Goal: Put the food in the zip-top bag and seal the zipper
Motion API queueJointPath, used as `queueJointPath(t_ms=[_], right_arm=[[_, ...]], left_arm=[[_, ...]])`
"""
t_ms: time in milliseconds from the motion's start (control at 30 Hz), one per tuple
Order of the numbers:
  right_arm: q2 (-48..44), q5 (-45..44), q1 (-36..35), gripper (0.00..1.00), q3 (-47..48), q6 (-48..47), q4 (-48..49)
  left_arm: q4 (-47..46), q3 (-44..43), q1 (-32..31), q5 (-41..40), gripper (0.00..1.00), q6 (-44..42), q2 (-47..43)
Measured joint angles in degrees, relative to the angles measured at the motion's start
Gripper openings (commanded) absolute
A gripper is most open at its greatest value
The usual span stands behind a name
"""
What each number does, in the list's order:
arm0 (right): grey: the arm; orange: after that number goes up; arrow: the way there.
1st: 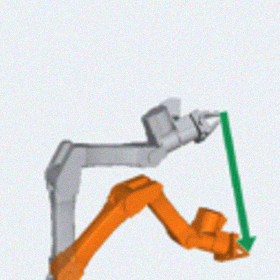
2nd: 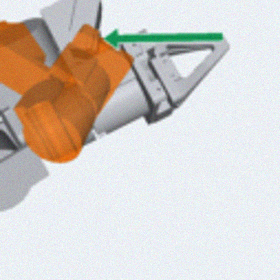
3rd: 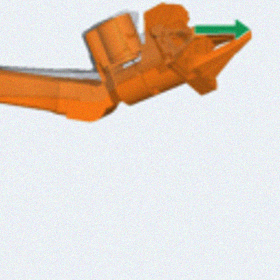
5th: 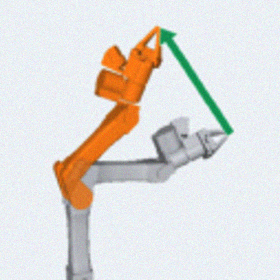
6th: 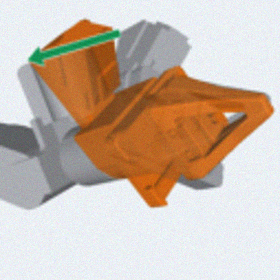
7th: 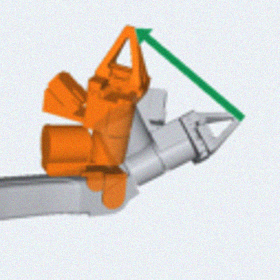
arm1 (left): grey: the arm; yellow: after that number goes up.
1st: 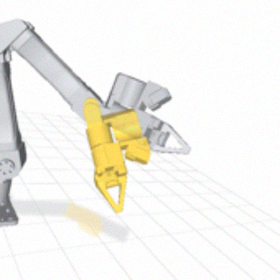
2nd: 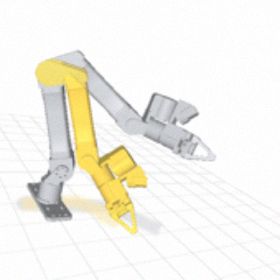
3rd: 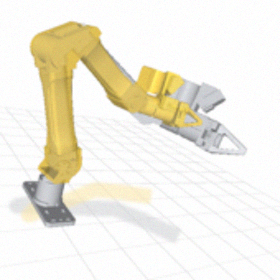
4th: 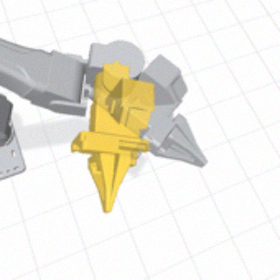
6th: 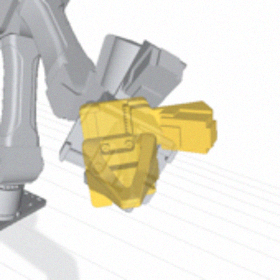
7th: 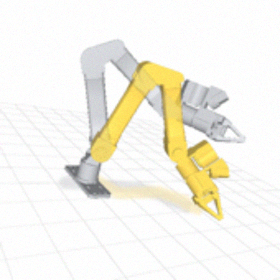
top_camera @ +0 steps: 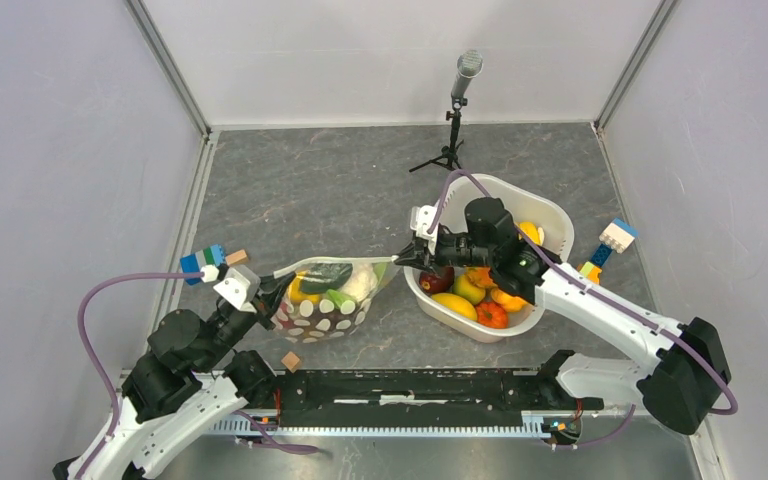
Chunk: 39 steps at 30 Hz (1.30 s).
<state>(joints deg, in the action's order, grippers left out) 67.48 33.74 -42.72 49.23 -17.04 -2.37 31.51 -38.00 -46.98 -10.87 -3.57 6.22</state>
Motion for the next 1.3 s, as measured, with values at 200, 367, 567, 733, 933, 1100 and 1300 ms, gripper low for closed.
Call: queueJointPath(t_ms=[200,367,567,733,933,1100,1300], right_arm=[[-0.68,-2.4,0.61,0.0,-0.22,-0.87,-1.46],[-0.68,-3.89,0.87,0.0,-0.22,-1.36,-2.75],[-0.68,-3.43,1.25,0.02,-0.17,-1.4,-3.13],[1.07,-2.84,1.66,0.11,0.57,-0.26,-2.86],[12.76,-6.64,2.14,0.5,8.98,2.49,-4.9],[23.41,-13.44,2.95,0.84,21.42,3.8,-8.26],[18.64,-18.56,4.44,0.93,21.07,6.29,-6.19]], left_arm=[[0.0,0.0,0.0,-0.07,0.02,-0.02,0.17],[0.0,0.0,0.0,-0.17,0.02,-0.04,0.5],[0.07,-0.79,0.0,-0.83,0.06,0.07,2.75],[-0.04,-2.6,0.04,-4.98,0.16,1.95,8.28],[-0.81,-4.46,0.33,-15.72,1.0,6.8,22.4],[-2.05,-5.18,1.77,-22.08,1.0,9.94,30.51],[-2.05,-7.19,2.58,-26.16,1.0,11.52,26.05]])
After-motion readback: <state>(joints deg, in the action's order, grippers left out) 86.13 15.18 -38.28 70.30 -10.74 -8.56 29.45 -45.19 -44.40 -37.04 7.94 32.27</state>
